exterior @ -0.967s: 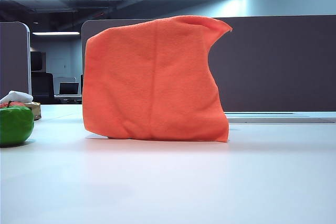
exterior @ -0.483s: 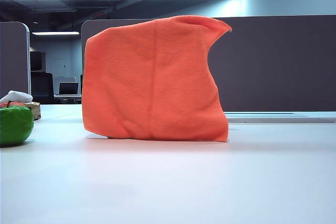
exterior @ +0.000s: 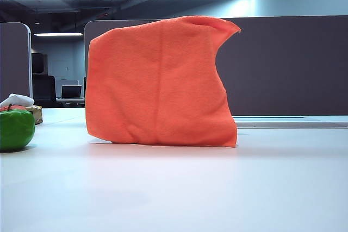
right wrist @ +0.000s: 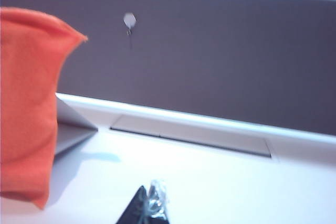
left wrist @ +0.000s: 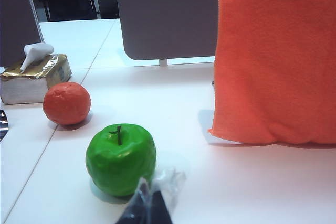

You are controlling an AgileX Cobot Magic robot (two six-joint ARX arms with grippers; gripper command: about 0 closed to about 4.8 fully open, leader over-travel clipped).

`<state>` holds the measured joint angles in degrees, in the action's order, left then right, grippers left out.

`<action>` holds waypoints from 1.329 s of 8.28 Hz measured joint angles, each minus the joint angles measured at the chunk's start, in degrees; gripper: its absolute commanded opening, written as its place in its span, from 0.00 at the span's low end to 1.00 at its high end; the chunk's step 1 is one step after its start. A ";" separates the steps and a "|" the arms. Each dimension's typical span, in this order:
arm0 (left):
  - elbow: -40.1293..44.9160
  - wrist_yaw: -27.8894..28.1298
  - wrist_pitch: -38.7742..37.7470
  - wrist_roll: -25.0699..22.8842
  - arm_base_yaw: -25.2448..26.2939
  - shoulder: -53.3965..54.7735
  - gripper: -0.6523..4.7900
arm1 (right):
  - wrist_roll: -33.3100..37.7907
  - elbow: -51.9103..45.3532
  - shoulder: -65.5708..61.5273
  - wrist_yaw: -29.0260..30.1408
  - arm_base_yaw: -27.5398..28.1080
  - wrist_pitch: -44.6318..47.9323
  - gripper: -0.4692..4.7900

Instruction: Pick up the cloth from the table and use it to cover the mirror.

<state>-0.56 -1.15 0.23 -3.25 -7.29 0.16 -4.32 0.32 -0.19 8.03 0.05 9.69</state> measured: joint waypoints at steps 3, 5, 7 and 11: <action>0.00 4.15 2.16 0.28 0.00 0.00 0.11 | -0.26 0.00 0.00 -4.76 0.00 -3.61 0.08; 0.00 3.17 2.19 0.33 0.00 0.00 0.11 | -0.33 0.00 0.00 -4.85 0.00 -4.17 0.09; -0.02 3.15 1.66 0.46 0.00 0.00 0.11 | -0.26 0.00 0.00 -4.85 0.00 -4.20 0.09; 0.00 3.13 -0.04 0.46 0.00 0.00 0.11 | -0.26 0.00 0.00 -4.85 0.00 -4.22 0.09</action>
<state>-0.56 1.98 0.19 -2.79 -7.29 0.16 -4.58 0.32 -0.19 3.18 0.05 5.48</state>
